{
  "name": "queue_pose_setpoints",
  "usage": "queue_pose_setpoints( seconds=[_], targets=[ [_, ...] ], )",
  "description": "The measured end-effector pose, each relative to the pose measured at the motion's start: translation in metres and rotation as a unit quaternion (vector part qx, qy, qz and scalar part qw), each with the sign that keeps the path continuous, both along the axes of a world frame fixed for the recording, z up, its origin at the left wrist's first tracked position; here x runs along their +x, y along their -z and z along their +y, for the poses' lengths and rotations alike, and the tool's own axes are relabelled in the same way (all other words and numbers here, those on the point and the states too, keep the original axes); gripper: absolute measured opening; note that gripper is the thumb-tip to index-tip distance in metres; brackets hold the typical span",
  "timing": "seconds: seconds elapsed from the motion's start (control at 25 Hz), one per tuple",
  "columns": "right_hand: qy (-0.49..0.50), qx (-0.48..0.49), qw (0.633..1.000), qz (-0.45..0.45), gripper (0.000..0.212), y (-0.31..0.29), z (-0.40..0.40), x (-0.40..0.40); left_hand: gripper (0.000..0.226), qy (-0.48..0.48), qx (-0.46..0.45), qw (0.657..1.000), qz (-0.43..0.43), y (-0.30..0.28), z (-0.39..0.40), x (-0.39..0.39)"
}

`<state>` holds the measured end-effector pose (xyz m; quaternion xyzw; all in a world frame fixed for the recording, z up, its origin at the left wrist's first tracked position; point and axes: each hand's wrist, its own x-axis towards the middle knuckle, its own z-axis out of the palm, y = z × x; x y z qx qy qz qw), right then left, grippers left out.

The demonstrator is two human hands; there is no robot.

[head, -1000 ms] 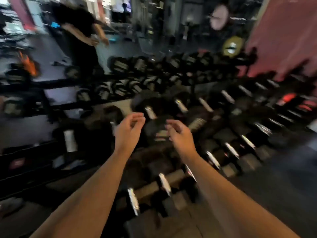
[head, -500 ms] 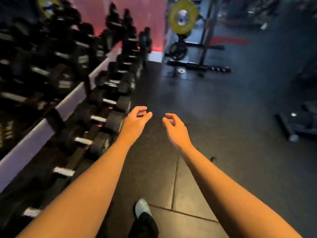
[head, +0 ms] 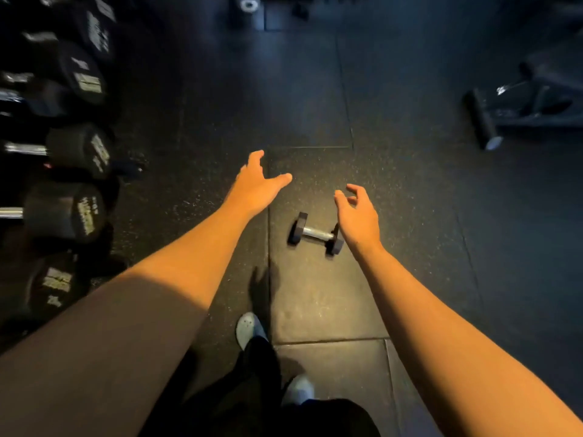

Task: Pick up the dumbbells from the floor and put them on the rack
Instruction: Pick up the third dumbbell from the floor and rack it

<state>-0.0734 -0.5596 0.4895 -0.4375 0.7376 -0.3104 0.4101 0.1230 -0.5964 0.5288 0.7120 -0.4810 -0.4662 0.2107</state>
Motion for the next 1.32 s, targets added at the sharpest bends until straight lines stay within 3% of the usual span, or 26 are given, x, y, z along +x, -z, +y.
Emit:
queue_pose_setpoints(
  seconds=[0.2, 0.36, 0.6, 0.72, 0.8, 0.92, 1.04, 1.16, 1.32],
  targets=[
    [0.010, 0.023, 0.999, 0.033, 0.053, 0.124, -0.091, -0.068, 0.093, -0.007, 0.032, 0.998, -0.059, 0.118, -0.096, -0.049],
    [-0.002, 0.049, 0.997, 0.057, 0.058, 0.258, -0.140, -0.090, 0.092, -0.023, 0.064, 0.990, -0.122, 0.255, -0.150, -0.076],
    [0.034, 0.147, 0.984, 0.093, 0.074, 0.482, -0.154, -0.112, 0.093, -0.027, 0.137, 0.981, -0.138, 0.505, -0.157, -0.110],
    [0.075, 0.183, 0.977, 0.083, 0.085, 0.557, -0.160, -0.116, 0.095, -0.020, 0.152, 0.976, -0.153, 0.584, -0.169, -0.124],
    [0.121, 0.203, 0.969, 0.070, 0.072, 0.590, -0.165, -0.117, 0.094, -0.007, 0.155, 0.971, -0.182, 0.619, -0.178, -0.133],
    [0.163, 0.197, 0.964, 0.078, 0.048, 0.617, -0.167, -0.115, 0.063, -0.013, 0.130, 0.962, -0.238, 0.649, -0.184, -0.140],
    [0.164, 0.173, 0.968, 0.078, 0.047, 0.612, -0.163, -0.111, 0.050, -0.031, 0.106, 0.967, -0.228, 0.649, -0.178, -0.139],
    [0.140, 0.140, 0.975, 0.097, 0.049, 0.583, -0.157, -0.106, 0.053, -0.065, 0.077, 0.973, -0.209, 0.623, -0.165, -0.131],
    [0.125, 0.084, 0.984, 0.093, 0.049, 0.504, -0.153, -0.095, 0.046, -0.110, 0.053, 0.979, -0.162, 0.543, -0.151, -0.117]
  ],
)
